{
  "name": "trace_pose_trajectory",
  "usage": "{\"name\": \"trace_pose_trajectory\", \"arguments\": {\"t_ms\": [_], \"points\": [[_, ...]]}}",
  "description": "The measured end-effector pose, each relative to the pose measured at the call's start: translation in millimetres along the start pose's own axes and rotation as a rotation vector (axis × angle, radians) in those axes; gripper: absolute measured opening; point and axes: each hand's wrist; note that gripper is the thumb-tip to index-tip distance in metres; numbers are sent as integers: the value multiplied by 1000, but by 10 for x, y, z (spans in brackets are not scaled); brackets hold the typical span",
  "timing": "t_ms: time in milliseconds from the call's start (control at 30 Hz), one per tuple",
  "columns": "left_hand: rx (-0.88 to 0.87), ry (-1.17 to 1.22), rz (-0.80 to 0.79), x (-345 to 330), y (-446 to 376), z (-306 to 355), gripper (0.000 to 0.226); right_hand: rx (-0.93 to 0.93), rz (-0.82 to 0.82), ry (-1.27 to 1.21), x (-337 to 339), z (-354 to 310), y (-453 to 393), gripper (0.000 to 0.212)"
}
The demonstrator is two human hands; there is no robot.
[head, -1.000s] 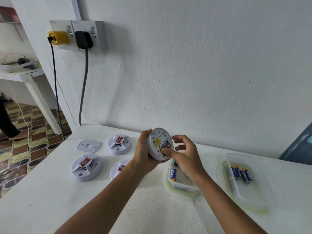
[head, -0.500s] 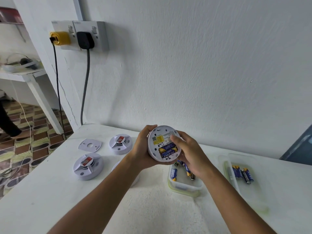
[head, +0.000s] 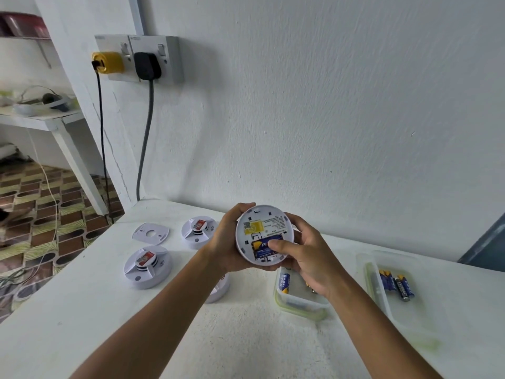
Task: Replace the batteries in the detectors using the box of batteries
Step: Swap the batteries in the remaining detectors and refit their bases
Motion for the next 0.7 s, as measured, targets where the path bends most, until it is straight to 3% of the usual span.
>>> {"name": "trace_pose_trajectory", "arguments": {"t_ms": [200, 367, 700], "points": [[-19, -25, 30, -5, 28, 22, 54, -12, -40, -62, 17, -35, 2, 45], [-26, -18, 43, -4, 67, 0, 53, -1, -91, -41, 53, 1, 32, 59], [-16, -30, 53, -66, 139, -36, 49, 14, 4, 20, 24, 53, 71, 51]]}}
Point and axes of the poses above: each hand's wrist, its own y-axis away from the middle knuckle, its own x-axis out of the back of the hand, z = x × y, and after that the axes turned 8 degrees about x, right-handed
